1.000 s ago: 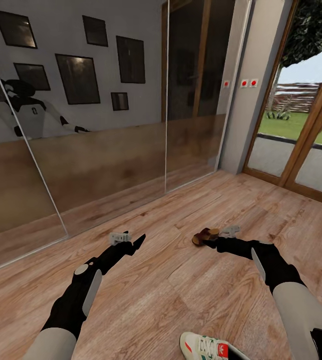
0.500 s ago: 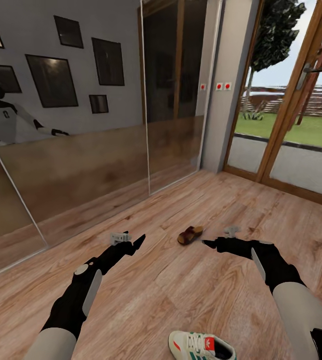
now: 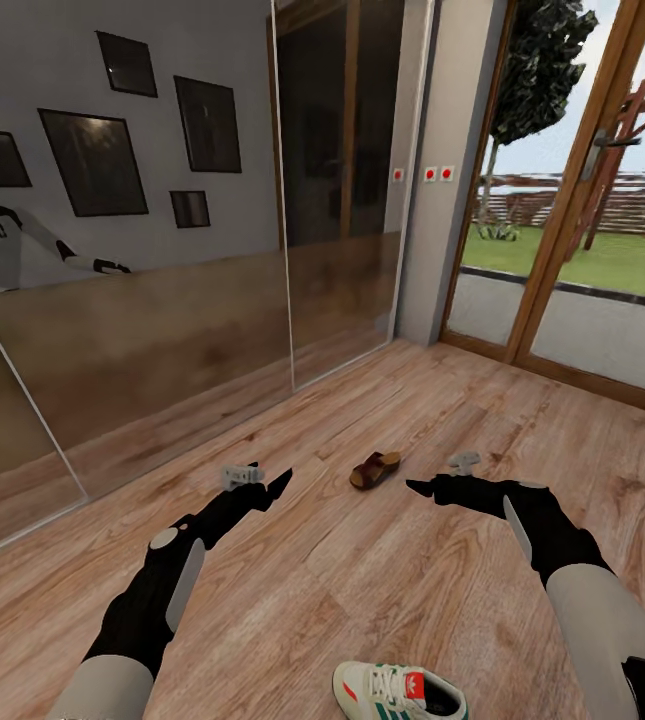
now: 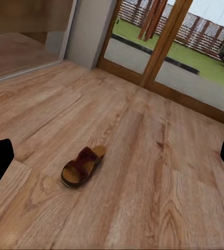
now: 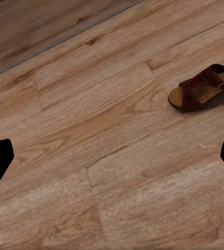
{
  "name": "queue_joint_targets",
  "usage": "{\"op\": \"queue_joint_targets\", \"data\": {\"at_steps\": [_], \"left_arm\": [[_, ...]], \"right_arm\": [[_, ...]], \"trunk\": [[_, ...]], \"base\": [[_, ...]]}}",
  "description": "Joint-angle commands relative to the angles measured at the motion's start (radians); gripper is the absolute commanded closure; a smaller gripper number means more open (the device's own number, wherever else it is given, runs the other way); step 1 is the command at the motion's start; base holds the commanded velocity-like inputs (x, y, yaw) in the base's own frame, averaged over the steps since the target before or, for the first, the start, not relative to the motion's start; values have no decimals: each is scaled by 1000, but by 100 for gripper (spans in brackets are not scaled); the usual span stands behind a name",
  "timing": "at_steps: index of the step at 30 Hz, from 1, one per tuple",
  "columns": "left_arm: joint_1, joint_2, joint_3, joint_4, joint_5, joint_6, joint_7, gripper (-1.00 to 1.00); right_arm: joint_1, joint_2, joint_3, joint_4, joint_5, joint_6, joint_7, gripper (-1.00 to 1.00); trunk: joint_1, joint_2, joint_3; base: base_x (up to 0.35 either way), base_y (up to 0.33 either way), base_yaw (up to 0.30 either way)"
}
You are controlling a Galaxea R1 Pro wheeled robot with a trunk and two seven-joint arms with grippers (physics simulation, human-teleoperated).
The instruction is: Pick up the two gym shoes and the two sandals from the corridor floor and place them onto the hallstand (shoe rack) in the corridor, making sure they are on the rack and not on the floor. Arrange them so the two gym shoes are next to each other and the two sandals are next to each other.
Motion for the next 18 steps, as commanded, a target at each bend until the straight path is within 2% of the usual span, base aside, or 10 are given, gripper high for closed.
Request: {"op": "queue_joint_targets", "data": {"at_steps": [1,4,6,8,11,13,15,16,17,18], "left_arm": [[-1,-1,3,0,7,9,-7,-100],[-7,-3,1,0,4,62,-6,-100],[-27,-4,-11,-1,-10,175,-3,-100],[-38,-4,-24,-1,-20,211,-2,-100],[-57,-5,-79,-1,-60,263,-2,-100],[-60,-5,-95,-1,-73,270,-2,-100],[-63,-5,-113,-1,-89,276,-3,-100],[-64,-5,-122,-1,-99,280,-4,-100],[-64,-5,-123,-1,-101,280,-4,-100],[-65,-5,-126,-1,-104,281,-4,-100]], "right_arm": [[-1,1,-5,-1,8,5,7,-100],[-1,0,-5,0,10,1,5,-100],[-1,0,-4,7,13,-36,5,-100],[-1,-1,-4,14,14,-72,6,-100],[-1,-1,-2,63,30,-225,8,-100],[-1,-3,-1,85,50,-267,9,-100],[-1,-7,-1,123,98,-309,8,-100],[-1,-10,-1,158,163,-332,8,-100],[-1,-11,-1,168,189,-337,8,-100],[-1,-13,-1,184,244,-344,8,-100]], "trunk": [[0,0,-1],[0,0,-1],[0,0,-1],[0,0,-1],[0,0,-1],[0,0,-1],[0,0,-1],[0,0,-1],[0,0,-1],[0,0,-1]], "base": [[0,0,0],[0,0,0],[0,0,0],[0,0,0],[0,0,0],[0,0,0],[0,0,0],[0,0,0],[0,0,0],[0,0,0]]}}
